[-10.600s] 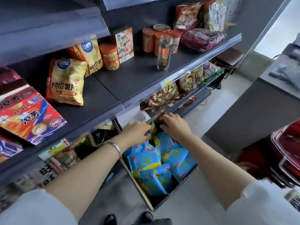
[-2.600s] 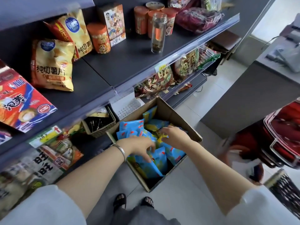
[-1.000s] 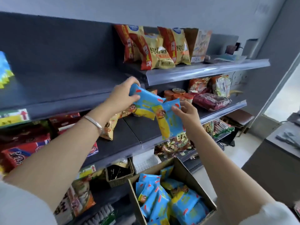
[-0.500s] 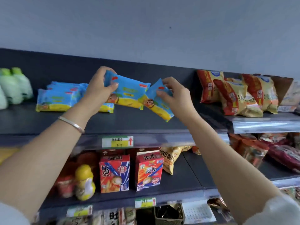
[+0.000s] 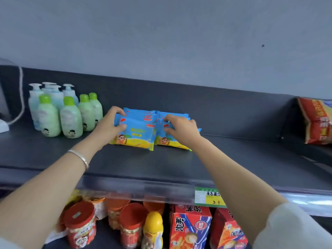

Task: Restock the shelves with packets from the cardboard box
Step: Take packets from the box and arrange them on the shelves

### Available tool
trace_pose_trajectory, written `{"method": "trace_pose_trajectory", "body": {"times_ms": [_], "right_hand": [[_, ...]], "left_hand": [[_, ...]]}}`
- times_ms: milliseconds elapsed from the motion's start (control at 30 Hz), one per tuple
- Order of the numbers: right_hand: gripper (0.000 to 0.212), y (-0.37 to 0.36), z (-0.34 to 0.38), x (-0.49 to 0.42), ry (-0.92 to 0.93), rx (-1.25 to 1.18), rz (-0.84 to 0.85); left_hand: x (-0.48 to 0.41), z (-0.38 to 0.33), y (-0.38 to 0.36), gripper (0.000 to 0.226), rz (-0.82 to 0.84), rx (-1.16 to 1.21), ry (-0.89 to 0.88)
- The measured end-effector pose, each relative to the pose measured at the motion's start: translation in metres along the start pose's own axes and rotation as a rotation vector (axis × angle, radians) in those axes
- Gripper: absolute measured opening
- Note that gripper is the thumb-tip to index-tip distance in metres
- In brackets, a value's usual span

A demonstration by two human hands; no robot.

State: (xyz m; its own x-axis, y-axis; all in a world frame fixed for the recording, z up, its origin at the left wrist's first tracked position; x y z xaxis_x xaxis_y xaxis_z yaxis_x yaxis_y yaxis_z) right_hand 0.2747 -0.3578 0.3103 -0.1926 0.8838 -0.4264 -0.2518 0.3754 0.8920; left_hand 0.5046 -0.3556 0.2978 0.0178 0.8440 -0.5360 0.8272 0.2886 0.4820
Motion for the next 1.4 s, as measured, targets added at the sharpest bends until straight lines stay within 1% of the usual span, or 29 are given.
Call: {"method": "trace_pose_trajectory", "body": {"times_ms": [100,200,267,367,500,633,700,867,967,1233,1400], "right_hand": [[0.039,-0.014,0.002,-0.007,0.025,0.159,0.049],[0.057,-0.017,0.001,-0.011,0.041,0.218,0.078],[0.065,-0.016,0.001,-0.012,0.052,0.243,0.059],[0.073,-0.017,-0.001,-0.012,0.033,0.260,0.019],[0.073,-0.024,-0.005,-0.011,0.040,0.238,0.022],[0.070,-0.028,-0.006,-0.009,0.061,0.259,0.014],[0.069,-0.029,-0.006,-0.008,0.063,0.271,-0.018],[0.072,-0.026,-0.007,-0.004,0.050,0.278,-0.052],[0.071,-0.020,-0.008,0.001,0.041,0.271,-0.072],[0.056,0.004,-0.036,0.033,-0.012,0.247,-0.060],[0.042,0.031,-0.077,0.078,-0.081,0.235,-0.129]], "left_hand": [[-0.011,0.015,0.002,0.040,0.122,-0.144,-0.017],[-0.019,0.023,-0.002,0.040,0.229,-0.293,-0.040],[-0.024,0.022,-0.007,0.040,0.251,-0.327,-0.084],[-0.032,0.021,-0.015,0.043,0.234,-0.379,-0.151],[-0.040,0.024,-0.021,0.048,0.237,-0.589,-0.189],[-0.033,0.019,-0.026,0.067,0.257,-0.813,-0.239],[-0.029,0.017,-0.032,0.072,0.278,-0.851,-0.271],[-0.026,0.009,-0.035,0.072,0.271,-0.867,-0.316],[-0.021,0.002,-0.039,0.066,0.252,-0.821,-0.332],[-0.004,-0.055,-0.085,0.033,0.243,-0.640,-0.505],[0.015,-0.110,-0.138,0.025,0.267,-0.558,-0.613]]}}
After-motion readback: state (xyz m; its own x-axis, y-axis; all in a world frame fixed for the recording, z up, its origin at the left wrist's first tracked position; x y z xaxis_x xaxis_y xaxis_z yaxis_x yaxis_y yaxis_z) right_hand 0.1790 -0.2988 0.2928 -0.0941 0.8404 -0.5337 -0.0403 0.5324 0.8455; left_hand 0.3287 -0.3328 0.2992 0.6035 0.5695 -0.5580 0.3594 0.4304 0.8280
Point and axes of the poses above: each hand's wrist, its own x-axis away from the middle knuckle, its own y-axis out of the back of the hand, z = x × y, the point moved 4 cm from there along -x, towards the middle knuckle, and after that the axes turned 3 degrees about -y, right-handed, at the moved point
